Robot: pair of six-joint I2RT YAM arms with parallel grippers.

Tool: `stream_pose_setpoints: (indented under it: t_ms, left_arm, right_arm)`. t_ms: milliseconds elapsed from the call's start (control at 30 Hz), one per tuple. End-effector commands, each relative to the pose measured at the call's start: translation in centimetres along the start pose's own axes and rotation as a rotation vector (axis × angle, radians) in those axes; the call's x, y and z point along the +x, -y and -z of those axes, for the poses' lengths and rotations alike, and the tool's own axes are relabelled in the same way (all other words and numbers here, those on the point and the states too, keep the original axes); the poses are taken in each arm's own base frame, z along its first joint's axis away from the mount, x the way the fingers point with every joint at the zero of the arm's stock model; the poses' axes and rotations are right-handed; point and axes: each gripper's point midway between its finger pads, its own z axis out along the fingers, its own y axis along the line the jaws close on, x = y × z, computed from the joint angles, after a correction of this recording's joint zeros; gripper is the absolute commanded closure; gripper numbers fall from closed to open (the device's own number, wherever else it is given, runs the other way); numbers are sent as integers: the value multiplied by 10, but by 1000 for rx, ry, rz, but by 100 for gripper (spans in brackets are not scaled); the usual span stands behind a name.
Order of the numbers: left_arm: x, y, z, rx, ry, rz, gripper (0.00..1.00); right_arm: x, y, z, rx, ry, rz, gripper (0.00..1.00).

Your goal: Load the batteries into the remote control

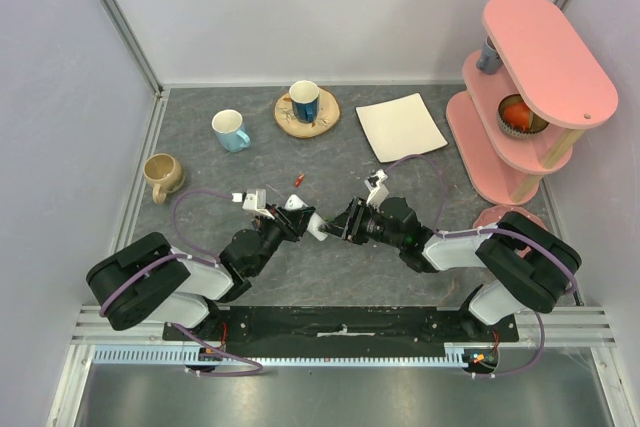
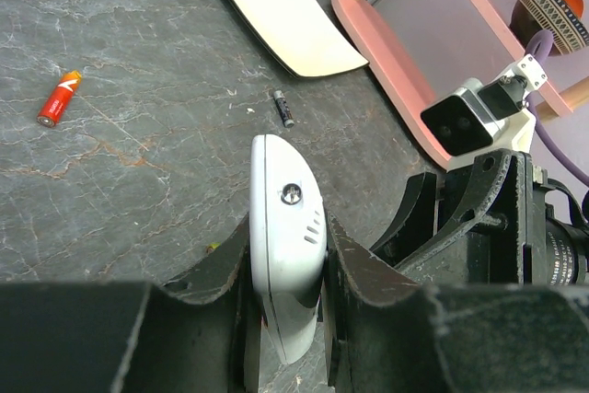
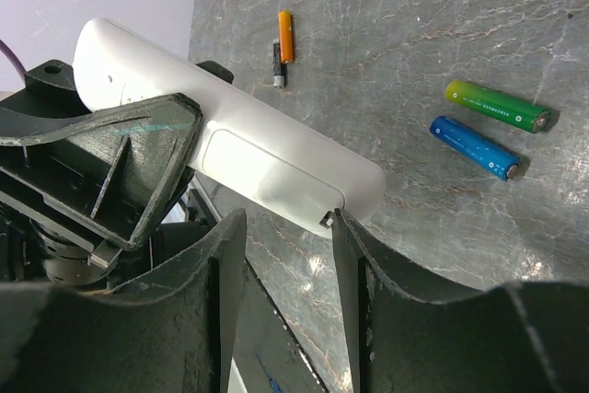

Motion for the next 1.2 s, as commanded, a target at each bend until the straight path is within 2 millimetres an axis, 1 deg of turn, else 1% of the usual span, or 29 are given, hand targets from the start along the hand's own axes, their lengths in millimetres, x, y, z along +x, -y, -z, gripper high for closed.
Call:
stream_pose_setpoints:
  t_ms: [0,167,267,300,600,700,867,1167]
  left_arm:
    - [-73,80,9,320,251,113,98]
    - [-68,81,9,327,232,122,98]
    - [-68,81,8,329,233,122,98]
    - [-69,81,8,327,234,120,98]
    - [-70,79,10,319,242,116,98]
    - [-71,79,9,319,244,112,98]
    - [-70,80,9,322,241,104,98]
    - [-71,71,10,286,257,87,98]
  right_arm:
    - [-18,-36,-6,-107,43,39,50]
    - [-19,-42,-6,-136,41,35,53]
    - [-19,-45,-6,-145,42,34,58]
    - [-20,-44,-6,-143,43,35,62]
    - [-17,-42,-6,-137,34,29,74]
    - [-17,-43,-6,-145,33,28,77]
    - [-17,-45,-6,-156,33,17,77]
    - [-18,-46,-4,-156,37,20,75]
